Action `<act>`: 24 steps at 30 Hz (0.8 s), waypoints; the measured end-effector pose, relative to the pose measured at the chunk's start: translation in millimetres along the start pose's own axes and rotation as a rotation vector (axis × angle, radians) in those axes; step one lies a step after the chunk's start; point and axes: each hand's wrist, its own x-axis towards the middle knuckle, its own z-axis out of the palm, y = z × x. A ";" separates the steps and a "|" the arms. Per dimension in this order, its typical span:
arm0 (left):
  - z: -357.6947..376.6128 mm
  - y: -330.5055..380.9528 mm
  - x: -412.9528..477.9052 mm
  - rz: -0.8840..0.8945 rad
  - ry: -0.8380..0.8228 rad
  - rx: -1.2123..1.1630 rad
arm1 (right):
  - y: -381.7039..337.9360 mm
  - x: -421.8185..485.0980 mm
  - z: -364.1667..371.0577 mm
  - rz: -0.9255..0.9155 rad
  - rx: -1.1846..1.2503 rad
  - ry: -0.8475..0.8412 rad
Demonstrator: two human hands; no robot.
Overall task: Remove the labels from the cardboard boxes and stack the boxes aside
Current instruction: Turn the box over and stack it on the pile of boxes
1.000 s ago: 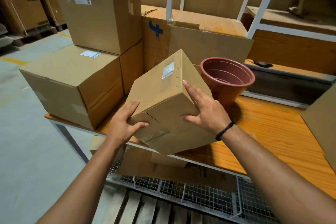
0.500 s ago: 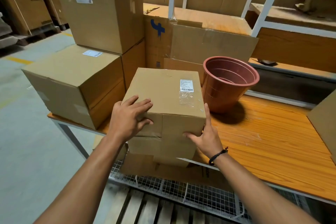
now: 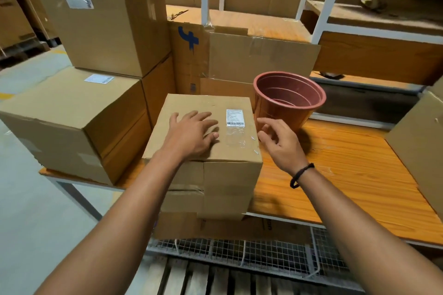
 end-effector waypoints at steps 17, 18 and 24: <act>16.9 -15.4 46.2 0.074 -0.145 -0.053 | -31.6 92.1 10.2 0.277 -0.326 -0.368; 17.2 -15.6 46.3 0.073 -0.141 -0.059 | -31.1 99.1 14.3 0.302 -0.312 -0.335; 16.7 -17.0 45.2 0.072 -0.116 -0.074 | -34.3 127.4 25.6 0.539 -0.234 -0.298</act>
